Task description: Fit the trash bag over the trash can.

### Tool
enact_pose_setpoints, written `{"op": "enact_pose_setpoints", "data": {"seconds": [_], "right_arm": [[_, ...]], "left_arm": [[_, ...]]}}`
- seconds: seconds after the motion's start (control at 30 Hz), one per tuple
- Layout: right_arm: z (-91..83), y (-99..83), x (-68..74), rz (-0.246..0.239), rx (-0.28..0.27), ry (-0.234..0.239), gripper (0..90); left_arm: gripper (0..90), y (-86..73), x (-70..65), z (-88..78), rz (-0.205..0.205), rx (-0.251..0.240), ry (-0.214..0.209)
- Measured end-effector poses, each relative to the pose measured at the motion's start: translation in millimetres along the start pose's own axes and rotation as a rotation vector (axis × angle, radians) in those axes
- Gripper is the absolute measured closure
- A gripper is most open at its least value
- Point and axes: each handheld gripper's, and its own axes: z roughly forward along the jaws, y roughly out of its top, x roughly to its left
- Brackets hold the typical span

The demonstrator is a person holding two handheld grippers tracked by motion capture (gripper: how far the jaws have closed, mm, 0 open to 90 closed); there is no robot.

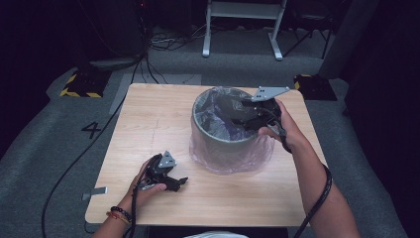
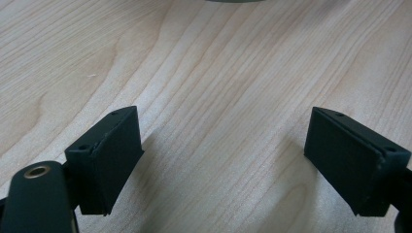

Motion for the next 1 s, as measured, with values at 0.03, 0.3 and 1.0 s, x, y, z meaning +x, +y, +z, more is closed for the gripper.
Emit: {"op": "enact_pose_setpoints", "data": {"seconds": [0.03,0.3,1.0], "right_arm": [[1.1,0.7,0.6,-0.003,0.007,0.003,24.1],[9.0,1.9,3.5,-0.003,0.048,0.004,24.5],[16.6,8.6,0.3,-0.002,0.245,0.018,25.2]], "left_arm": [[13.3,0.0,0.0,0.0,0.0,0.0,0.0],[13.3,0.0,0.0,0.0,0.0,0.0,0.0],[13.3,0.0,0.1,0.0,0.001,0.0,0.0]]}}
